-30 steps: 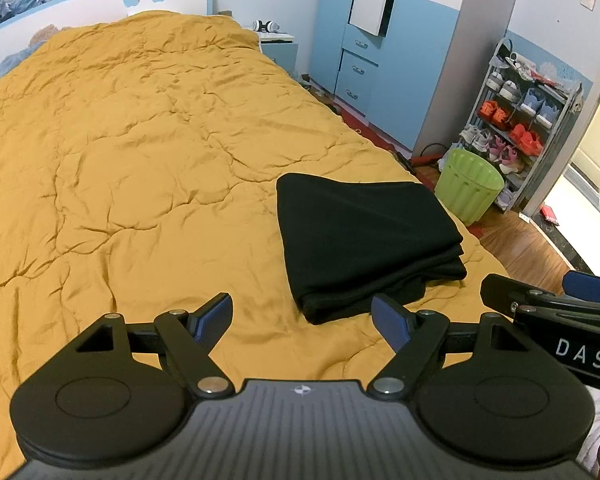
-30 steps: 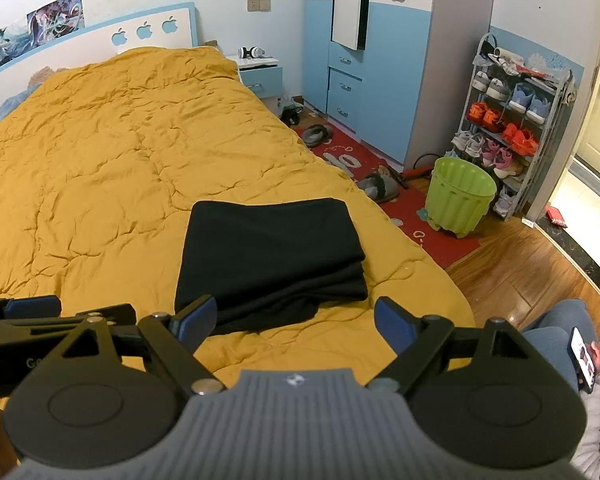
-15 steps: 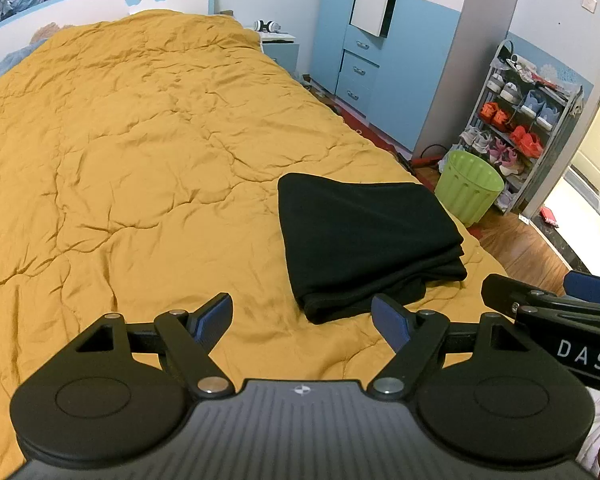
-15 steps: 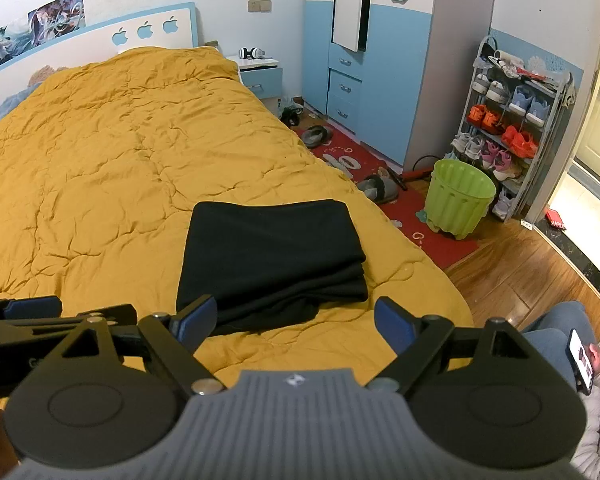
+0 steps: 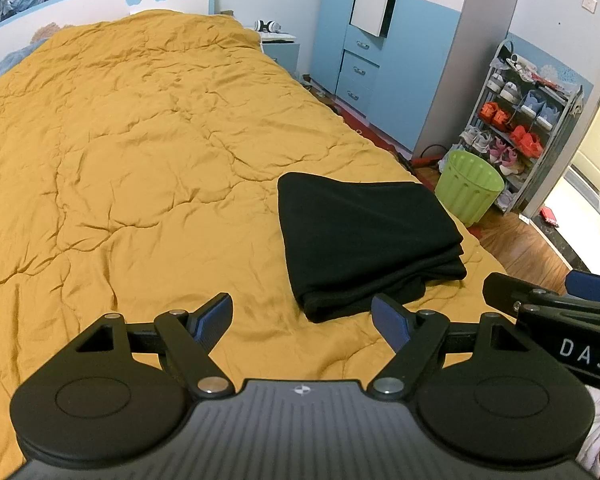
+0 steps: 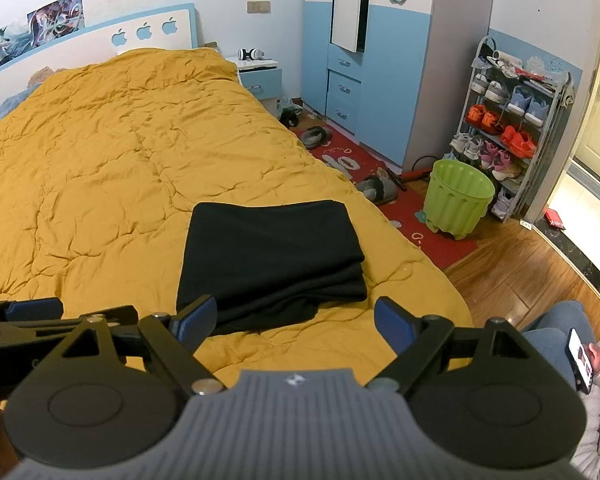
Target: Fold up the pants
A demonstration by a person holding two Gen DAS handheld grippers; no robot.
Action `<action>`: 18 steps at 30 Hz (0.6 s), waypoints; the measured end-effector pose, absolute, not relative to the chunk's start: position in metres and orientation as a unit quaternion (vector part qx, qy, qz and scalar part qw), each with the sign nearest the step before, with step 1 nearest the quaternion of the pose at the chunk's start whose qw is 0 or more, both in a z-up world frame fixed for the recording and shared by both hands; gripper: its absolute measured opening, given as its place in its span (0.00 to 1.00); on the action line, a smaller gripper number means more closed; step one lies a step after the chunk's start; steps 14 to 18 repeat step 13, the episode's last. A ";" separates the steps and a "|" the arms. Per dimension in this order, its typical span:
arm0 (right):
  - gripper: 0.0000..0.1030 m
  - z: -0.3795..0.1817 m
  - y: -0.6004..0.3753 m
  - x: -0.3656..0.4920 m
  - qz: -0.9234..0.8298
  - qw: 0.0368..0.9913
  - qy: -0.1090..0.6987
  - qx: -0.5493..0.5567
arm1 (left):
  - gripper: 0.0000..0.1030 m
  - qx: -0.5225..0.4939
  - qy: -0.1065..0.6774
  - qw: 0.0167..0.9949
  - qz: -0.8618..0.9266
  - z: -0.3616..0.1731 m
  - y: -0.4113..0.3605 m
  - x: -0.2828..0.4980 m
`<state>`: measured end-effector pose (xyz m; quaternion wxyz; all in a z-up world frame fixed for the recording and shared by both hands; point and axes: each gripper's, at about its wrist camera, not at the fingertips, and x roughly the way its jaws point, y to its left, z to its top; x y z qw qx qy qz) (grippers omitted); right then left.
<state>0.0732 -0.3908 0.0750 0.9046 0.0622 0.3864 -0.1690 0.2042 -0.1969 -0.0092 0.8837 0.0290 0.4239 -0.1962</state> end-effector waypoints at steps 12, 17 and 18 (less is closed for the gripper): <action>0.80 0.077 -0.390 0.071 -0.170 0.904 0.386 0.061 | 0.89 0.024 0.422 0.885 -0.196 -0.009 -0.199 0.202; 0.80 0.077 -0.389 0.072 -0.170 0.905 0.386 0.061 | 0.89 0.024 0.421 0.886 -0.195 -0.009 -0.200 0.202; 0.80 0.077 -0.389 0.072 -0.170 0.905 0.386 0.061 | 0.89 0.024 0.421 0.886 -0.195 -0.009 -0.200 0.202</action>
